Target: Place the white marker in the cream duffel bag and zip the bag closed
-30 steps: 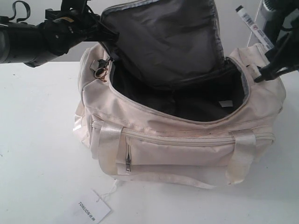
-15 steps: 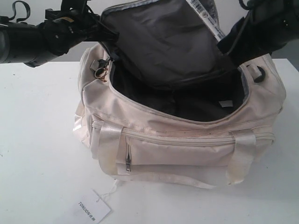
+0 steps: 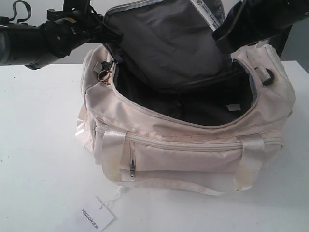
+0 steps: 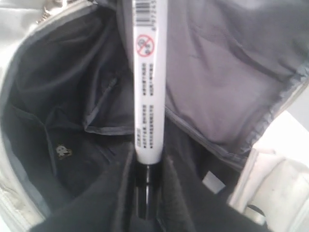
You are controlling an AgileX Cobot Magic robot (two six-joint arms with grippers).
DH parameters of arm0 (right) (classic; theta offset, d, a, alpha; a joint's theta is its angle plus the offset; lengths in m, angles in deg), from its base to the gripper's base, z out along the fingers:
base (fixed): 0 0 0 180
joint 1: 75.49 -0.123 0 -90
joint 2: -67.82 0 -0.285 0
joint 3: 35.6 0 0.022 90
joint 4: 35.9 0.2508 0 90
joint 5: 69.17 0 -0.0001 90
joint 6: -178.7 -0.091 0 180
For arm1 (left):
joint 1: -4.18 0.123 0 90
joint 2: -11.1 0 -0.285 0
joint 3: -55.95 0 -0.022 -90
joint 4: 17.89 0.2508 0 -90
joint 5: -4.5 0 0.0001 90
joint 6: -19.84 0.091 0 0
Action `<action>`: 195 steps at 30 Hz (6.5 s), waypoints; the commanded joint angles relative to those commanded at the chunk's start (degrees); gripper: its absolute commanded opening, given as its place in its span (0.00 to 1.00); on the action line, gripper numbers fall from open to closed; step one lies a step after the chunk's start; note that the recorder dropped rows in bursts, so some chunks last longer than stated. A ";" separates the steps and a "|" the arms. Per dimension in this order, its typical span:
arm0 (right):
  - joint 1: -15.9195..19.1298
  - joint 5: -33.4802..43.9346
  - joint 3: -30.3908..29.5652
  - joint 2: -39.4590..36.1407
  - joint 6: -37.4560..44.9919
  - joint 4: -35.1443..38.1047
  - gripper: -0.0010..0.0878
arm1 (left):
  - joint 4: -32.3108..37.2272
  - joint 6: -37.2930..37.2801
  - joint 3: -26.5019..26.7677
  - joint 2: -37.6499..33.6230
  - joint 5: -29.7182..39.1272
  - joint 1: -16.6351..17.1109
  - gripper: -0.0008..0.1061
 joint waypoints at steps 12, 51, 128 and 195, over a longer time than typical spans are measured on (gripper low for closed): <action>-2.24 4.99 3.13 -3.79 -0.03 0.84 0.01 | 0.00 0.00 0.00 0.00 0.00 0.00 0.01; -2.24 7.72 0.69 -15.56 -6.11 1.22 0.01 | 0.00 0.00 0.00 0.00 0.00 0.00 0.01; 2.57 21.11 0.22 1.05 -30.06 -9.31 0.01 | 0.00 -0.41 2.59 2.75 23.76 -0.10 0.01; 2.57 21.11 0.12 1.17 -31.02 -9.31 0.01 | 8.58 -24.46 14.93 -0.77 79.65 8.54 0.17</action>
